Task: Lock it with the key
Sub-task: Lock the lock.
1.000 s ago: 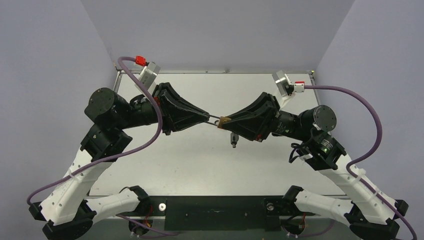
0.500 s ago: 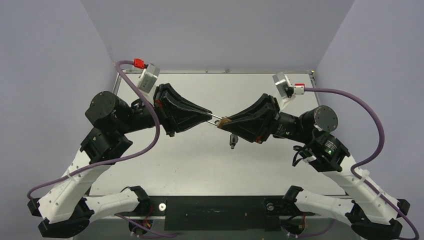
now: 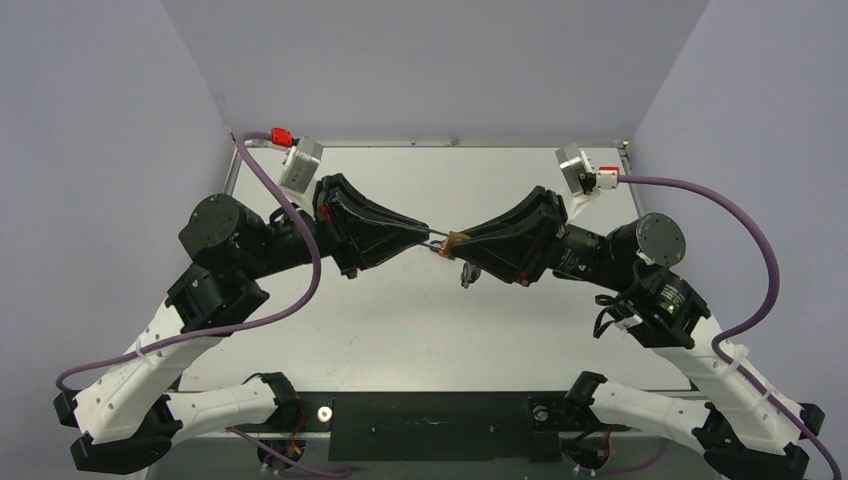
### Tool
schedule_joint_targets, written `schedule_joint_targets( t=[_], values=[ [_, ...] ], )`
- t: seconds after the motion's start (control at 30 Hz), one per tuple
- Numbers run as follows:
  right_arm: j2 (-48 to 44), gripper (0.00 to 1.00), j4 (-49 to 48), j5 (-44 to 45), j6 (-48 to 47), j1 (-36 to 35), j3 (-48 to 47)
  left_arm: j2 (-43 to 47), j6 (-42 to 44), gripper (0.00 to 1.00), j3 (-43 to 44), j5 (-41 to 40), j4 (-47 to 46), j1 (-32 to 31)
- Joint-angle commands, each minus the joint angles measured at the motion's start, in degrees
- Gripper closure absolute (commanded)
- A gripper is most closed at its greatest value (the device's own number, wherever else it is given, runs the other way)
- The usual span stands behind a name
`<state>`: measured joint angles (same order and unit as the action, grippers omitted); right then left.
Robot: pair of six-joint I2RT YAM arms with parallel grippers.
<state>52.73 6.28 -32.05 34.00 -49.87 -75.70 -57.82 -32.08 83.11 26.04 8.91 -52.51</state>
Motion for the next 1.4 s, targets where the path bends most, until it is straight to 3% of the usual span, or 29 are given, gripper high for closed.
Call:
schedule_joint_targets(
  t=[0.0, 0.93, 1.2, 1.37],
  values=[
    [3.17, 1.00, -7.66, 9.03, -1.06, 0.58, -3.47, -3.15, 1.17, 1.00, -1.37, 5.32, 7.43, -3.72],
    [6.65, 1.00, -1.05, 11.82, -5.46, -2.26, -5.90, -8.39, 1.35, 1.00, 1.55, 5.51, 8.36, -8.13],
    [4.62, 1.00, -0.55, 12.43, -5.57, -0.09, -3.54, -5.88, 1.52, 1.00, 1.26, -0.73, 9.39, -5.58],
    [2.96, 1.00, -0.80, 13.22, -5.31, 1.30, -0.48, -4.78, 0.47, 1.00, 0.94, 0.05, 9.22, -2.00]
  ],
)
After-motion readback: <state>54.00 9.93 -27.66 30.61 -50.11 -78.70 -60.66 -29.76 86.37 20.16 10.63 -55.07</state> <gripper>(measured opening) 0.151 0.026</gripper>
